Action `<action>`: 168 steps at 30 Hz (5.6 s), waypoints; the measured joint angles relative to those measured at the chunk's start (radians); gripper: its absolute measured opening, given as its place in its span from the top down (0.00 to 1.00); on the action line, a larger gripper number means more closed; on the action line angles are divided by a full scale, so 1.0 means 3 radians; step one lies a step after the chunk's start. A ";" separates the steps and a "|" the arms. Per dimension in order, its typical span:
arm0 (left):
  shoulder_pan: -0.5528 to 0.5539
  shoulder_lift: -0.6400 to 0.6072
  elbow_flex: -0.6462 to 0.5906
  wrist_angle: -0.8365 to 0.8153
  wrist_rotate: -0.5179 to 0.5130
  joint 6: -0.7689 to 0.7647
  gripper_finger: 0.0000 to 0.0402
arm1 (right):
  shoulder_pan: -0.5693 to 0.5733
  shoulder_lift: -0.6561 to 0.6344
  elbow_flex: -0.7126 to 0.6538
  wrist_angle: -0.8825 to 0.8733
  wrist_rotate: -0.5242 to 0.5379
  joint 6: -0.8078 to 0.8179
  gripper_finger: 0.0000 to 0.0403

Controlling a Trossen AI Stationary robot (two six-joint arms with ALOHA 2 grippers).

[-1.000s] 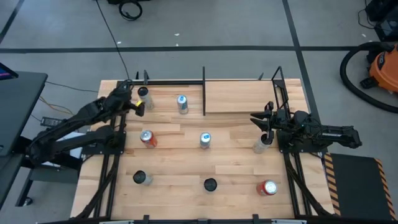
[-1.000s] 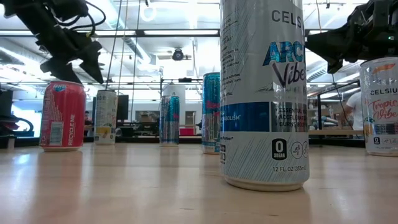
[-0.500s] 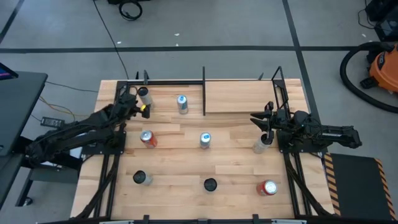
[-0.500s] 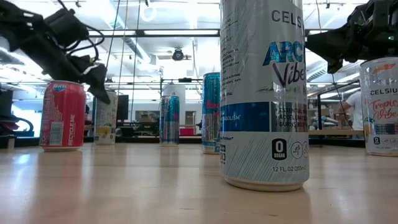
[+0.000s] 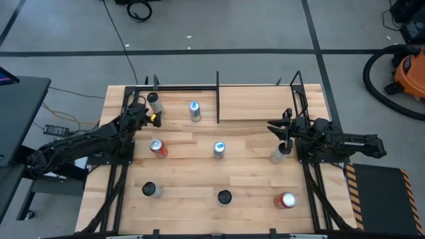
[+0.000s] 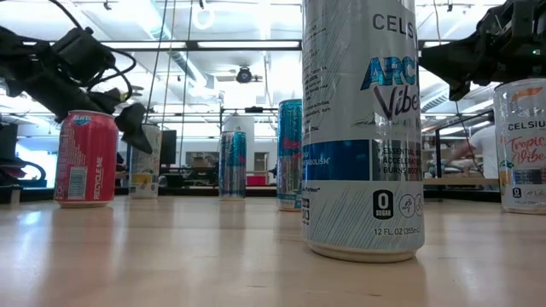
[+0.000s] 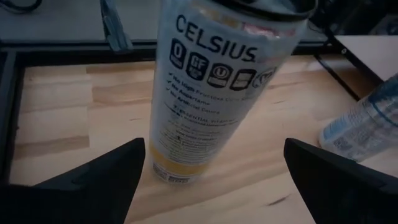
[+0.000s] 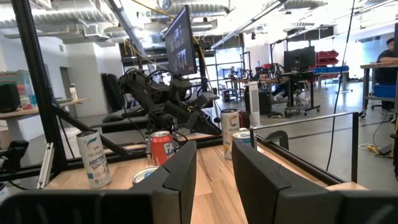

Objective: Place canned beverage on shelf
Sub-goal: Put the top white yellow soda can on the shelf

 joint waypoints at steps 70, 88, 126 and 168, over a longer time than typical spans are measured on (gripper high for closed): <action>-0.0394 0.1746 0.0000 0.1694 -0.1128 -0.0570 0.03 | -0.0001 -0.0001 0.0001 0.0000 0.0001 0.0000 0.72; -0.0175 0.1926 0.0000 0.1921 -0.1130 -0.0408 0.03 | 0.0000 0.0000 0.0000 0.0001 0.0001 0.0000 0.72; -0.0206 0.1920 0.0050 0.2413 0.0081 0.0064 0.35 | 0.0000 -0.0001 0.0001 0.0001 0.0001 0.0000 0.72; -0.0993 0.1916 0.2467 0.0172 0.1296 0.1688 0.35 | -0.0001 0.0000 0.0001 0.0000 0.0001 0.0000 0.72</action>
